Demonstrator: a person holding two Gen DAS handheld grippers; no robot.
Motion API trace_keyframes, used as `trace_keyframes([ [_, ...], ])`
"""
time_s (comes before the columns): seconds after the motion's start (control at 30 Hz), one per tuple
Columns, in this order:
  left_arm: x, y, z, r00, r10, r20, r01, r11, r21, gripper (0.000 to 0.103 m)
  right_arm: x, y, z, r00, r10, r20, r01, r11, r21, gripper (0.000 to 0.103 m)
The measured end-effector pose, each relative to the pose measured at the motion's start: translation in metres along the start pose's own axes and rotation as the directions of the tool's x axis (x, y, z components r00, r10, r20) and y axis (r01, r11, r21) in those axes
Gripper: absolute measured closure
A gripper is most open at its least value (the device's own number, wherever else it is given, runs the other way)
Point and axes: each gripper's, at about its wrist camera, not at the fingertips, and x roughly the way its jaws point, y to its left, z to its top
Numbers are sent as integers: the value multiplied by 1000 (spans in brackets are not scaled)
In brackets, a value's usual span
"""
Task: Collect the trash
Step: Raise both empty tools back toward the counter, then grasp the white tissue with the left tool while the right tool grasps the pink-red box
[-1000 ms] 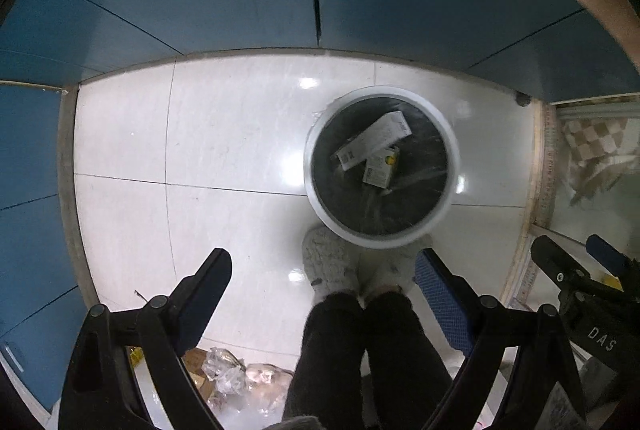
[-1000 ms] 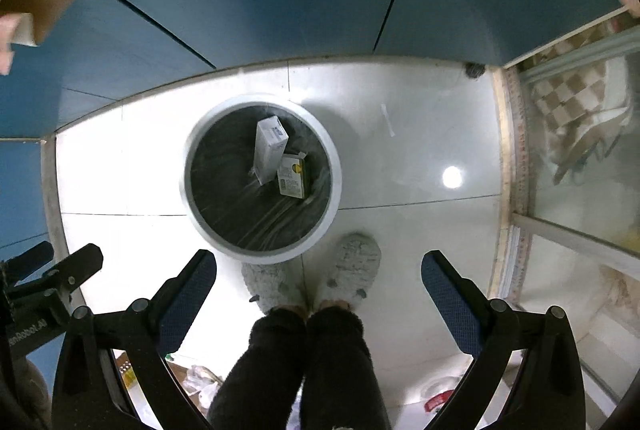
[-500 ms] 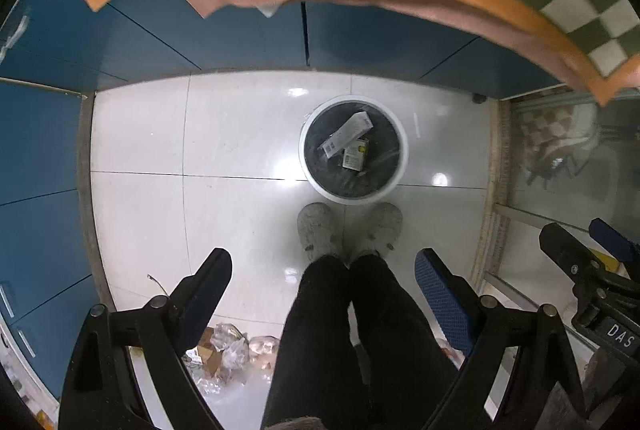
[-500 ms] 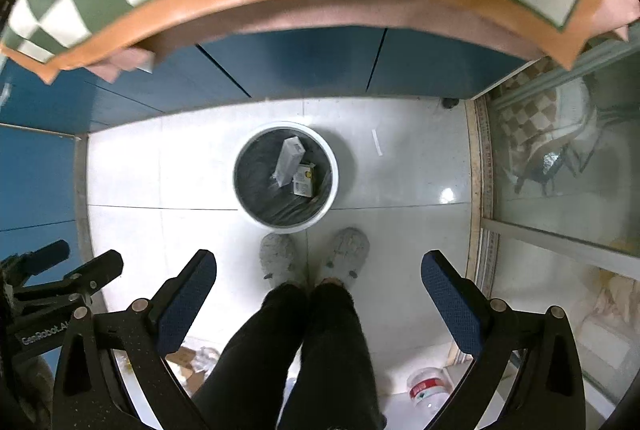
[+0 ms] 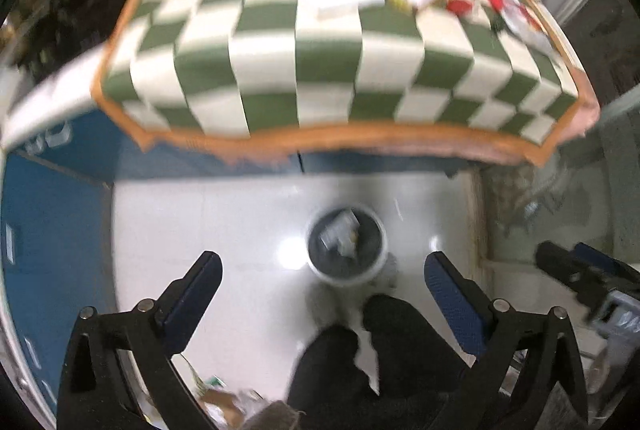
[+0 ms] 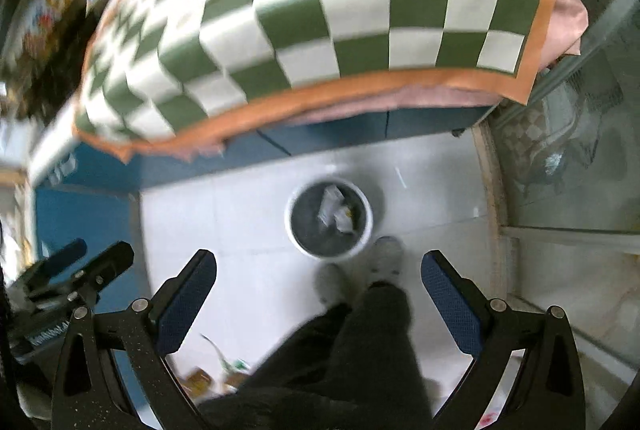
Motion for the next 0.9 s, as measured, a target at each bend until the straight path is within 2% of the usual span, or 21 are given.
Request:
trace_keyframes([
  [0.07,-5,1,33,999,26,44,-25,1000,-8,0,-10,-1,27,999,33,18,-34,998,44,0],
  [0.13,-3,9,60,999,22,44,-19,998,-58,0,-15,1,58,996,83,32,-86,993,85,0],
  [0.27,18,29,128,999,-13,30,19,976,-215,0,-10,13,140,983,166,76,-175,975,134,0],
  [0.4,48,42,182,998,-67,-17,56,931,-360,1,27,27,220,972,232,36,-235,954,187,17],
  [0.5,78,43,213,993,-104,-57,71,902,-425,9,72,44,281,975,221,-25,-210,954,214,18],
  [0.6,110,42,237,989,-98,-111,36,887,-461,32,108,56,321,981,175,-82,-154,964,215,18],
  [0.63,120,42,242,987,-88,-131,16,884,-468,55,116,57,325,981,170,-93,-147,966,214,18],
  [0.67,125,42,244,986,-75,-148,-3,883,-469,68,126,62,335,981,158,-110,-132,969,210,18],
  [0.7,121,41,248,993,-27,-119,-30,890,-455,76,134,66,339,983,140,-121,-114,974,198,18],
  [0.73,121,39,249,993,-9,-122,-46,899,-436,96,142,74,346,984,117,-131,-94,980,173,18],
  [0.8,122,37,248,992,23,-122,-72,906,-417,100,150,87,351,989,69,-134,-53,992,118,15],
  [0.83,120,38,245,990,66,-121,-110,907,-408,100,151,98,355,993,19,-116,-12,998,63,15],
  [0.9,118,41,241,988,101,-118,-140,905,-402,101,156,122,356,991,-101,-86,95,993,-72,16],
])
